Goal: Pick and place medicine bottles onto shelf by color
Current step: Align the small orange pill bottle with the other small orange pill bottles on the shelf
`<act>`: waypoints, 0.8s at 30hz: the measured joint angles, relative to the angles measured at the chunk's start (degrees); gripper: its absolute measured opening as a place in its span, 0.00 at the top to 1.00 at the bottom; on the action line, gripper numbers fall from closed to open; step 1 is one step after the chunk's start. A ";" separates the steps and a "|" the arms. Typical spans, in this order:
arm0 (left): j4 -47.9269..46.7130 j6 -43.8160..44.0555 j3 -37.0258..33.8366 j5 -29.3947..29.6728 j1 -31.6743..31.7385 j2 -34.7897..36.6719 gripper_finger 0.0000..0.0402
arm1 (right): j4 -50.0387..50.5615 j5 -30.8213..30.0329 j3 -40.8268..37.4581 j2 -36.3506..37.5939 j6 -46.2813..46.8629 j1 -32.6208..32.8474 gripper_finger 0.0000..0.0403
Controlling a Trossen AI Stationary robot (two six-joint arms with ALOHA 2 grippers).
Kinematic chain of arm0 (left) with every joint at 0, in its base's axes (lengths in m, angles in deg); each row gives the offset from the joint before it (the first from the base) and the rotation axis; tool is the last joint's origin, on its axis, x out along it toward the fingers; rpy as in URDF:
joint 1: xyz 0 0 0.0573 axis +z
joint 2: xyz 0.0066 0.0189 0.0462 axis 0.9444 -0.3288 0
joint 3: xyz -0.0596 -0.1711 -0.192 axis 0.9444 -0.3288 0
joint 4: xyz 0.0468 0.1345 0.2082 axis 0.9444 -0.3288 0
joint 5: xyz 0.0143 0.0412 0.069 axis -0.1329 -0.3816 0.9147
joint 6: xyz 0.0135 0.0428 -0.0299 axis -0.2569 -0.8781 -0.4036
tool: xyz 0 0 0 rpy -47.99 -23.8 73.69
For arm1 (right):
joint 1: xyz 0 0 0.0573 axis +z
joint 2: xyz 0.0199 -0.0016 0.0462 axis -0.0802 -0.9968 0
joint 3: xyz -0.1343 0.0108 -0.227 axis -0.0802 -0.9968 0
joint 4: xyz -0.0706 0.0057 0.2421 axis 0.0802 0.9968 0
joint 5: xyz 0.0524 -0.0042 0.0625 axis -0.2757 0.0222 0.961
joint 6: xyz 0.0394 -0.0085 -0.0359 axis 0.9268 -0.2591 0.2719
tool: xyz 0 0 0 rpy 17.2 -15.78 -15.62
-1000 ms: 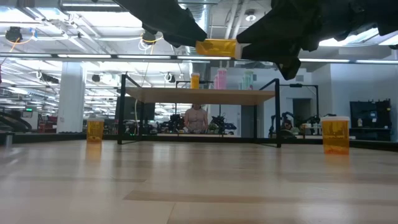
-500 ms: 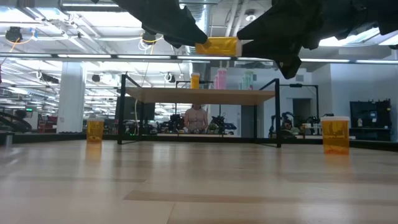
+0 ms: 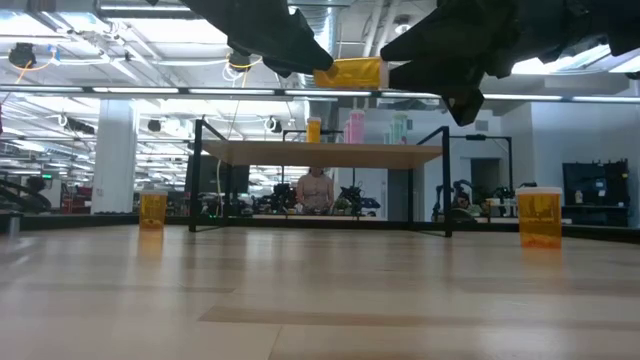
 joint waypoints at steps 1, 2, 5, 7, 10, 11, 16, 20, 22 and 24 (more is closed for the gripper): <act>0.00 0.00 0.00 0.03 0.00 0.00 0.79 | -0.11 -0.13 0.00 0.00 0.02 0.00 0.64; -0.06 0.00 -0.02 0.11 0.01 0.00 0.79 | -0.29 -0.37 0.00 0.00 0.32 0.00 0.63; -0.33 0.03 -0.02 0.11 0.35 0.00 0.79 | -1.31 -0.58 0.00 0.00 1.03 0.00 0.62; -0.67 0.61 -0.02 0.01 0.63 0.00 0.79 | -2.54 -0.72 -0.02 0.00 1.07 0.02 0.62; -1.16 1.38 -0.04 -0.15 1.09 0.00 0.79 | -3.70 -0.97 0.00 0.01 1.05 0.39 0.61; -1.32 1.38 -0.04 -0.19 1.25 0.00 0.79 | -3.70 -0.98 0.00 0.02 1.08 0.39 0.61; -1.75 1.40 -0.03 -0.33 1.88 0.00 0.79 | -3.69 -1.03 0.00 0.02 1.93 0.15 0.60; -1.61 1.10 -0.04 -0.28 1.88 0.00 0.79 | -4.33 -1.01 0.00 0.00 1.93 0.20 0.61; -1.58 1.12 -0.03 -0.26 1.88 0.00 0.79 | -5.26 -1.01 0.00 0.02 1.95 0.22 0.61; -1.64 1.12 -0.04 -0.26 1.88 0.00 0.79 | -6.23 -0.99 0.02 0.02 1.95 0.22 0.61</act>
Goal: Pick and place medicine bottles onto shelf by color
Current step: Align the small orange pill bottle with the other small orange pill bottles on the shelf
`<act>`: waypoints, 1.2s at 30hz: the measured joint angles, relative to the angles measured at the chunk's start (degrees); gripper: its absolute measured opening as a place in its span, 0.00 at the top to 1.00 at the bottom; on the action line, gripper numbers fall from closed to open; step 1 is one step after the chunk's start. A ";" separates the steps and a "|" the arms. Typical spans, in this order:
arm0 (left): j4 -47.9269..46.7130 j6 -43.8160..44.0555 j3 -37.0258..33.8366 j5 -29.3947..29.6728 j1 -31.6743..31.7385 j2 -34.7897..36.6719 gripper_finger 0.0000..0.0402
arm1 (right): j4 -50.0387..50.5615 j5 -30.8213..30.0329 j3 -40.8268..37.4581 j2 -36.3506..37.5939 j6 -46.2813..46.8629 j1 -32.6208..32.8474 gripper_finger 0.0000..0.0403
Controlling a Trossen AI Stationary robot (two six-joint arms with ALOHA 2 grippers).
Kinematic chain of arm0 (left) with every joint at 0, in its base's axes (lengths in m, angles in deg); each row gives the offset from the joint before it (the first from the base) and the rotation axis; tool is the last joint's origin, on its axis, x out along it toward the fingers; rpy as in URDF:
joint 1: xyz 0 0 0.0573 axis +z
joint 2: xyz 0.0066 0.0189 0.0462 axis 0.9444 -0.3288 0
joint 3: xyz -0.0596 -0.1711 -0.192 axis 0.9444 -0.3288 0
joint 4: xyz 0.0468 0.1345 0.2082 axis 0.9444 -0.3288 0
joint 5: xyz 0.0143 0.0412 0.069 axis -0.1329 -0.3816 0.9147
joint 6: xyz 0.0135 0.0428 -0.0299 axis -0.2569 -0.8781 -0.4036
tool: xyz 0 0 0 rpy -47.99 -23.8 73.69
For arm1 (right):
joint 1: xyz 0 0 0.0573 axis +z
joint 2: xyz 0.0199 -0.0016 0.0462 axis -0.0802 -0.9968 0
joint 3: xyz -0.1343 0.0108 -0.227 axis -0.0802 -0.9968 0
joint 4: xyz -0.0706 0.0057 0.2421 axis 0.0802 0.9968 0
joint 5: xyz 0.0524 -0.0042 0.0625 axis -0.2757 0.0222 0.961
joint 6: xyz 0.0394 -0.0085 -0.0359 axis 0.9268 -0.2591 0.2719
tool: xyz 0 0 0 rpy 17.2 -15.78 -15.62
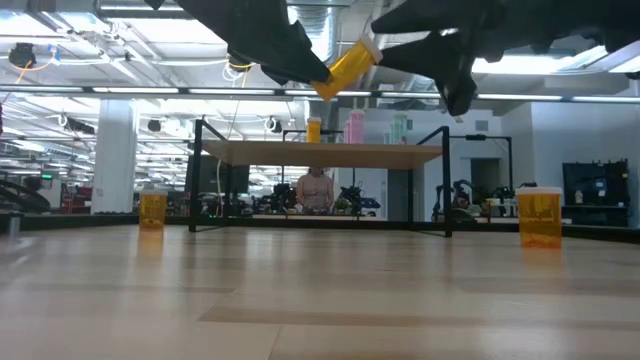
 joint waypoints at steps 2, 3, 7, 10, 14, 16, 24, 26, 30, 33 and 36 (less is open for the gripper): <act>-0.02 0.00 0.00 0.10 0.00 0.00 0.79 | -0.43 0.02 0.00 0.00 0.00 0.02 0.61; -0.02 0.00 0.00 0.21 0.00 0.00 0.79 | -0.47 0.02 0.00 0.00 0.00 0.02 0.61; 0.29 0.00 0.00 0.20 0.00 0.00 0.79 | -0.55 0.04 0.00 0.03 0.00 0.04 0.61; 0.83 0.00 0.02 0.24 0.02 0.00 0.79 | -0.54 0.21 0.01 1.26 -0.29 0.33 0.61; 0.31 0.01 0.00 0.81 0.09 -0.04 0.79 | 0.18 0.63 0.03 3.93 -2.44 1.86 0.61; 0.57 0.00 0.00 0.83 0.15 -0.04 0.79 | 0.24 0.63 0.07 5.51 -4.51 3.09 0.61; 4.60 -0.31 0.00 -0.66 0.04 -0.04 0.79 | 3.09 -10.68 0.07 11.37 -15.64 11.10 0.61; 7.29 -0.81 0.00 -3.50 0.11 -0.04 0.79 | 4.13 -16.88 0.07 12.47 -18.88 13.80 0.61; 16.73 -2.11 -1.43 -11.09 0.52 -0.04 0.79 | 4.41 -28.01 0.07 12.23 -23.42 17.90 0.61; 24.17 0.55 -3.55 -16.49 2.26 -0.04 0.79 | 3.96 -29.67 0.07 10.28 -23.37 17.49 0.61; 30.98 3.90 -5.40 -18.94 3.46 -0.04 0.79 | 1.71 -28.64 0.05 7.71 -21.58 15.30 0.61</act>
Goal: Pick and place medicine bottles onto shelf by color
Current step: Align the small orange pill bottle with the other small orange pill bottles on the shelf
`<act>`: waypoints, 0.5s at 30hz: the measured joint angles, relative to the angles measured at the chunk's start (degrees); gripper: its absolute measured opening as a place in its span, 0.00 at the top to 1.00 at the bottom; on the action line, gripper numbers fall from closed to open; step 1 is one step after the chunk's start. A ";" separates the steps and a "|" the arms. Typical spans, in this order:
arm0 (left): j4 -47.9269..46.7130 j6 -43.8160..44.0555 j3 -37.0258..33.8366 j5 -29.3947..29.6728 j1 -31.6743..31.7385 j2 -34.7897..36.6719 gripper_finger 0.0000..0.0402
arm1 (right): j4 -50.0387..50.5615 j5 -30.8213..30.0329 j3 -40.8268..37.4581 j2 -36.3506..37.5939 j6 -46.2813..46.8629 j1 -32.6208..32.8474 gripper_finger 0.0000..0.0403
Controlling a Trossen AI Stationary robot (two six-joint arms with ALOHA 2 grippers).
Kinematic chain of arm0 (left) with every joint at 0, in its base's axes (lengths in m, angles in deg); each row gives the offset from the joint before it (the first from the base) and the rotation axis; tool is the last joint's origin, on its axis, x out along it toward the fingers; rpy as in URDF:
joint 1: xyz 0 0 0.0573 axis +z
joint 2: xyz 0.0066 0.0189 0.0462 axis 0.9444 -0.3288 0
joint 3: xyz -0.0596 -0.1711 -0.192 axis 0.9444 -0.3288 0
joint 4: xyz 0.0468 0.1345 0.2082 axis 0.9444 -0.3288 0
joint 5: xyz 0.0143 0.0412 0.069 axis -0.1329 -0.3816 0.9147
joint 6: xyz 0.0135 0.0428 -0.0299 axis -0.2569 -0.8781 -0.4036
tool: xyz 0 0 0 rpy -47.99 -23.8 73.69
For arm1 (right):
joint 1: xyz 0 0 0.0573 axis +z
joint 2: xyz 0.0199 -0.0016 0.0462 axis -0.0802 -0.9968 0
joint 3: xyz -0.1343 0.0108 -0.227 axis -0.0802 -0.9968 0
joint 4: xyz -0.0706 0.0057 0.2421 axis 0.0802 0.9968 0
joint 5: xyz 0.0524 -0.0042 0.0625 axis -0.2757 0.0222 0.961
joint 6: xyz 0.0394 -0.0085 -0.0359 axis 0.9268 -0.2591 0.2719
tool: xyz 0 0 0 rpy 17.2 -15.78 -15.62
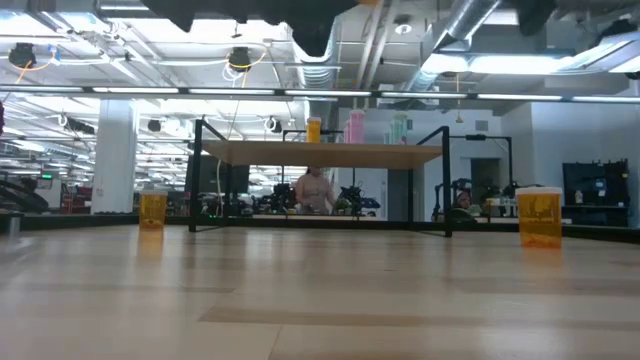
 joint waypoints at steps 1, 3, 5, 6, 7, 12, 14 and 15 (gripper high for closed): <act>2.73 1.02 -0.75 -0.21 0.10 0.00 0.79 | -1.33 1.64 0.02 -0.99 0.01 -0.94 0.61; 7.18 2.15 -2.22 -0.41 0.08 0.00 0.79 | -3.34 5.21 0.00 -2.76 -1.01 -2.71 0.61; 8.35 2.83 -2.78 -0.30 0.04 0.00 0.79 | -6.39 8.44 0.01 -4.14 -2.36 -4.18 0.61; 8.27 2.90 -2.78 0.17 0.04 0.00 0.79 | -7.33 9.42 0.02 -4.71 -2.71 -4.80 0.61; 8.26 2.96 -2.80 0.61 0.06 0.00 0.79 | -7.77 9.58 0.02 -5.04 -2.82 -5.30 0.61; 8.04 3.01 -2.80 2.25 0.04 0.00 0.79 | -7.46 9.75 0.02 -5.04 -2.42 -6.20 0.61; 8.09 3.07 -2.80 2.85 0.04 0.02 0.79 | -7.71 9.90 0.02 -5.05 -2.42 -6.21 0.60; 8.09 3.27 -2.80 3.00 0.02 0.02 0.79 | -7.77 10.01 0.02 -5.05 -2.32 -6.21 0.59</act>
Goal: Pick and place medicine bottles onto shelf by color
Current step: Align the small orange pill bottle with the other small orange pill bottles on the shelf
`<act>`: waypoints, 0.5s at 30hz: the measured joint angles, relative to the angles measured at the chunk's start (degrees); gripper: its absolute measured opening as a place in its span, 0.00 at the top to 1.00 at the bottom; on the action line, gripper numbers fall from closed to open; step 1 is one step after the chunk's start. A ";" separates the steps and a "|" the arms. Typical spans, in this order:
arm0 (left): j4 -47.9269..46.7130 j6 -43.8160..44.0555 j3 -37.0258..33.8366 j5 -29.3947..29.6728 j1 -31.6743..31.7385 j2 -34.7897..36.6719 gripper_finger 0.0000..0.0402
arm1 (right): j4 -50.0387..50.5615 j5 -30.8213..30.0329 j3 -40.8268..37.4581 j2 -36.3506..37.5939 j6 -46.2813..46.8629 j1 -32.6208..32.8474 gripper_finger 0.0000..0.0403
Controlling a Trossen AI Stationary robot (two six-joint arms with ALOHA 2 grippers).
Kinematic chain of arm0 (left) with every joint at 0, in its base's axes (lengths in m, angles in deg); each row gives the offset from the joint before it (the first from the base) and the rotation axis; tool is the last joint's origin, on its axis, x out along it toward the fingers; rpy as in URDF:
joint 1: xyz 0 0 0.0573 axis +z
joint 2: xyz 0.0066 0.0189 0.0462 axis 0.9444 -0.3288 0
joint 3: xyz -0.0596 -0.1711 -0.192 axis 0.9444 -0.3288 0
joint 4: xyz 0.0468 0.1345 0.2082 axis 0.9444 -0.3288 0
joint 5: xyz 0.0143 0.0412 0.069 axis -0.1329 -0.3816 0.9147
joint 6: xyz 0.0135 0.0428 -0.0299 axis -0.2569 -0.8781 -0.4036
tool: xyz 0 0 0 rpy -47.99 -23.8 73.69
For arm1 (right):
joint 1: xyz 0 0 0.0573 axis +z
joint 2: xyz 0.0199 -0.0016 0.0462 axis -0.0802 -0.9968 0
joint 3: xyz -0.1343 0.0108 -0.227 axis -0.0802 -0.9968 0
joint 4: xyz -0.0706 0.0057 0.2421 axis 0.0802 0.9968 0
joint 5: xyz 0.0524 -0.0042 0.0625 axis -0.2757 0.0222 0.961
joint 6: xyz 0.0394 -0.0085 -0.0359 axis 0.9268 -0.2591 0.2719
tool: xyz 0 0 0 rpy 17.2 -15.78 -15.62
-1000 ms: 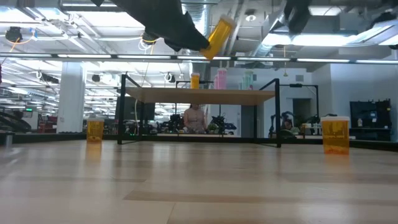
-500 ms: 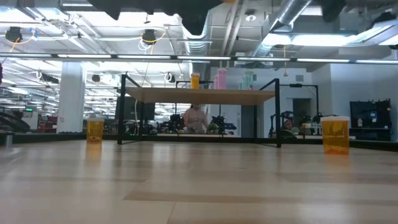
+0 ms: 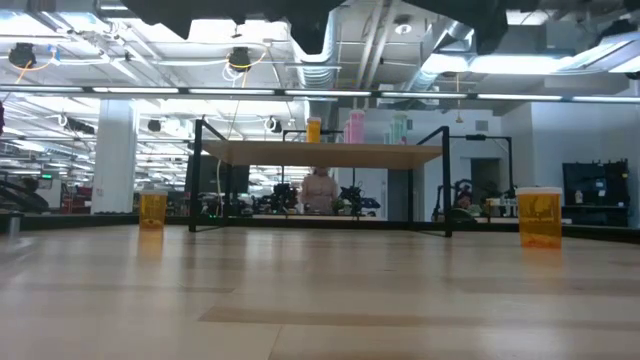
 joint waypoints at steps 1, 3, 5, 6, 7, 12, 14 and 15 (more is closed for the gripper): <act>0.00 0.14 0.00 0.12 0.00 -0.02 0.79 | 0.04 0.00 0.00 0.00 0.73 0.00 0.58; 0.01 0.20 0.00 0.20 0.00 -0.02 0.79 | -0.05 0.07 0.00 0.00 2.53 -0.08 0.55; 0.13 0.22 0.00 1.00 0.00 -0.02 0.79 | -0.05 0.17 0.00 0.00 2.92 -0.40 0.50; 0.26 0.22 0.00 1.39 -0.03 -0.02 0.79 | -0.07 0.22 0.00 0.00 2.93 -0.49 0.47; 0.33 0.22 0.00 1.65 -0.11 -0.02 0.79 | -0.30 0.41 -0.02 0.00 2.93 -0.55 0.44; 0.32 0.22 0.00 1.72 -0.16 -0.01 0.79 | -4.97 1.40 0.00 0.02 1.85 -1.97 0.34; 0.33 0.23 0.00 1.71 -0.18 0.00 0.79 | -4.94 2.38 0.26 0.02 0.46 -2.55 0.33; 0.33 0.41 0.00 1.71 -0.23 -0.01 0.79 | -4.73 2.57 0.53 0.02 0.10 -2.87 0.32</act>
